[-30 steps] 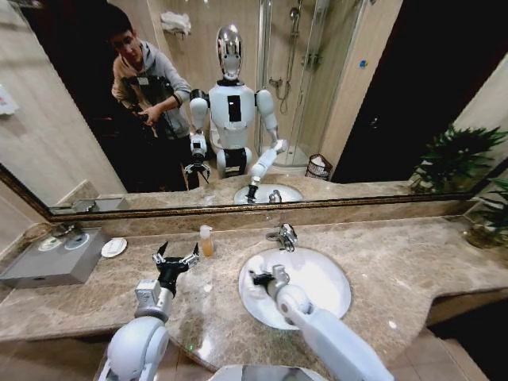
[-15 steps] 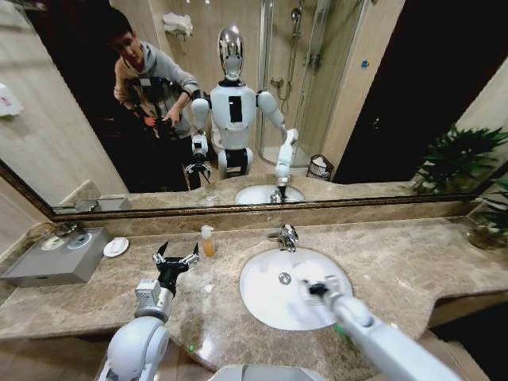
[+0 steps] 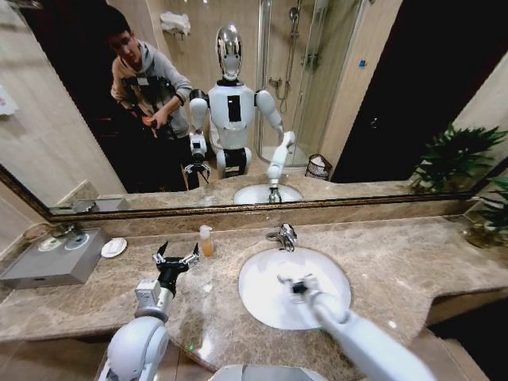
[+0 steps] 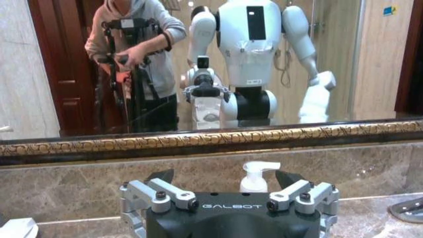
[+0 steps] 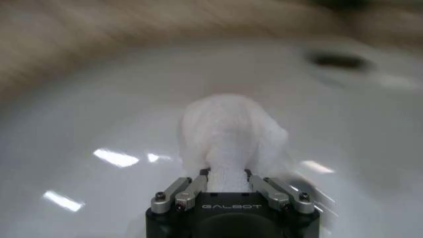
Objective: Pick up the towel from the sink counter and wipe the mirror surface.
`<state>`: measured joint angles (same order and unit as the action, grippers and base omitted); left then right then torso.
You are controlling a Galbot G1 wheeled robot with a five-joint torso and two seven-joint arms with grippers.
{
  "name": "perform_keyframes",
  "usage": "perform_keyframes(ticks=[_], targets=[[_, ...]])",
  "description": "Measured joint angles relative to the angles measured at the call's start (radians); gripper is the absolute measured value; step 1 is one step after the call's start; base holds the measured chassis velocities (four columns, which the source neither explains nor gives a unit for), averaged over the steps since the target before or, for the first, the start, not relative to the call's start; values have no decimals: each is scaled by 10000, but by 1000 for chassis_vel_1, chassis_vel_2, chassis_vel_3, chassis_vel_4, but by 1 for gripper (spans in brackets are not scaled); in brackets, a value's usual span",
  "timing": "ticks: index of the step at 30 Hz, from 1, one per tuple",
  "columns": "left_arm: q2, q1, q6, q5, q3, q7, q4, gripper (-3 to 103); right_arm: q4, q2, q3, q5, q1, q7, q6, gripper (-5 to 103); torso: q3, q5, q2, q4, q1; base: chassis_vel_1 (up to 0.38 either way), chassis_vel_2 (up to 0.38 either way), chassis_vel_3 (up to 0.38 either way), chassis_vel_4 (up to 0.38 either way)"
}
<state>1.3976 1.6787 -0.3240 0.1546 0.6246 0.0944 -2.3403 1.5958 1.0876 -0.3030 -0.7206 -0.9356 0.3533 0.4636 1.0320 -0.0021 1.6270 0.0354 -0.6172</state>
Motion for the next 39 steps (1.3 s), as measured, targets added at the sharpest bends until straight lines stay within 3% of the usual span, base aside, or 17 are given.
perform_keyframes(ticks=[4, 8, 11, 20, 24, 27, 31, 33, 36, 38, 39], targets=[[0, -1, 0, 0, 0, -1, 0, 100, 643, 598, -504, -664, 410, 543, 53, 19, 2, 16, -1, 4, 0, 0, 0, 0, 0], [1, -1, 0, 0, 0, -1, 0, 100, 989, 338, -548, -1024, 357, 700, 189, 19, 2, 23, -1, 15, 0, 0, 0, 0, 0], [0, 0, 0, 0, 1, 0, 0, 100, 726, -248, -186, -854, -55, 503, 129, 19, 1, 25, -1, 17, 0, 0, 0, 0, 0], [0, 0, 0, 0, 0, -1, -1, 100, 158, -3191, 1156, 59, -831, -118, -736, 19, 0, 27, 0, 12, 2, 0, 0, 0, 0], [0, 0, 0, 0, 0, -1, 0, 100, 363, -3605, 1347, 348, -884, -81, -883, 19, 1, 23, 0, 0, 1, 0, 0, 0, 0], [0, -1, 0, 0, -1, -2, 0, 100, 279, -3433, 1298, 434, -843, -50, -902, 19, 1, 14, 0, 0, 1, 0, 0, 0, 0], [0, -1, 0, 0, 0, -1, 0, 100, -36, -2609, 982, 571, -770, -164, -999, 19, 0, 24, 0, 6, 1, 0, 0, 0, 0], [0, -1, 0, 0, 0, -2, 0, 100, -74, -1820, 711, 398, -681, -342, -1096, 19, 3, 29, -1, 7, -1, 0, 0, 0, 0], [0, 0, 0, 0, 0, -1, 0, 100, -16, -1464, 554, 339, -605, -463, -1234, 19, 3, 22, -1, 9, -1, 0, 0, 0, 0], [0, -1, 0, 0, -1, -2, 0, 100, 574, -639, 35, -6, -270, -635, -1766, 19, 2, 21, -1, 12, 0, 0, 0, 0, 0], [0, -1, 0, 0, -1, -2, 0, 100, 574, -639, 35, -6, -270, -635, -1766, 19, 2, 21, -1, 12, 0, 0, 0, 0, 0]])
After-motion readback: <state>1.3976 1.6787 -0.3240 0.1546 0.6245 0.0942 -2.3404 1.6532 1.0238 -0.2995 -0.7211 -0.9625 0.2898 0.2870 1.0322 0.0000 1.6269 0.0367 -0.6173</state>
